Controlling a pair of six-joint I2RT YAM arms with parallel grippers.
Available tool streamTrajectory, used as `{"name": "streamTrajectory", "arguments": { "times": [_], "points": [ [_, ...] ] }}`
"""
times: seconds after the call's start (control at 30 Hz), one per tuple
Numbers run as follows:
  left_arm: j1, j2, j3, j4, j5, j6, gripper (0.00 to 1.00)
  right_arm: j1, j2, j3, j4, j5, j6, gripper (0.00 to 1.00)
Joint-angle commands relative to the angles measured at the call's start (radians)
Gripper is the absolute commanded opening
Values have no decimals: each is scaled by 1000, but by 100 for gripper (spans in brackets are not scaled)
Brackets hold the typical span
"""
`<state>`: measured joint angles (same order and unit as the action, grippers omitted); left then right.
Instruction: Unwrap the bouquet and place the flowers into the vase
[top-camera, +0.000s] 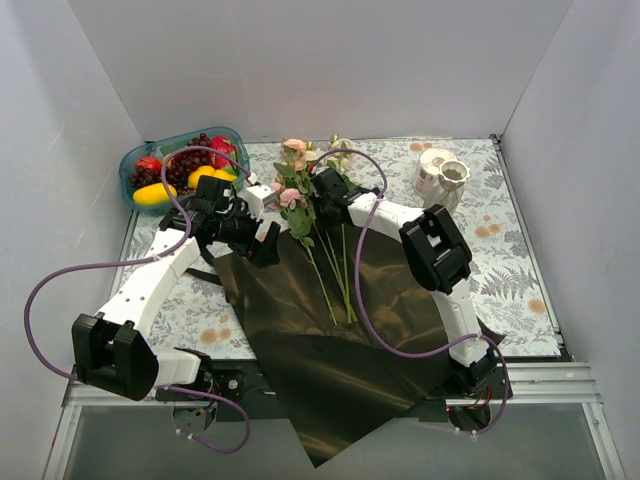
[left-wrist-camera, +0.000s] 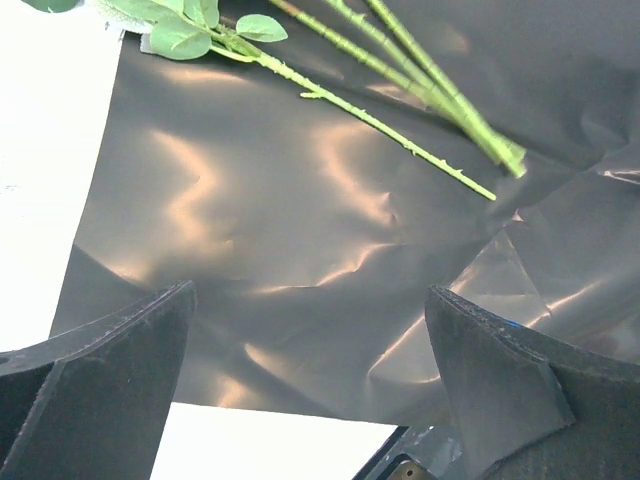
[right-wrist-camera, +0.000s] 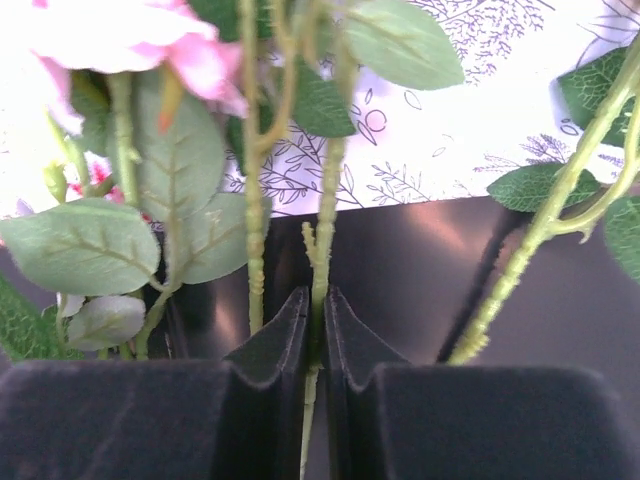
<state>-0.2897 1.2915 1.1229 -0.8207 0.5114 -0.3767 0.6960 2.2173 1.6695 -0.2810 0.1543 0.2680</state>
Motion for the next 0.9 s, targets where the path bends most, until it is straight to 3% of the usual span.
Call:
{"name": "streamTrajectory", "arguments": {
  "times": [0.0, 0.03, 0.07, 0.33, 0.43, 0.63, 0.77, 0.87],
  "points": [
    [6, -52, 0, -12, -13, 16, 98, -1, 10, 21, 3, -5, 7, 9],
    [6, -55, -2, -12, -16, 16, 98, -1, 7, 33, -3, -4, 8, 2],
    [6, -57, -3, -11, -16, 18, 98, -1, -5, 44, -10, -1, 7, 1],
    [6, -49, 5, 6, -11, 4, 98, -7, -136, 215, -113, 44, -44, 1],
    [7, -41, 24, 2, -10, 2, 98, -15, -166, 360, -156, 47, -50, 1],
    [7, -26, 44, 3, -11, 9, 98, -73, -286, 506, -130, -36, -32, 1],
    [6, -18, 57, -1, -11, 10, 98, -84, -475, 400, 61, 95, -178, 1],
    [7, -20, 60, 0, -10, 7, 98, -101, -649, 166, 366, 139, -320, 1]
  ]
}}
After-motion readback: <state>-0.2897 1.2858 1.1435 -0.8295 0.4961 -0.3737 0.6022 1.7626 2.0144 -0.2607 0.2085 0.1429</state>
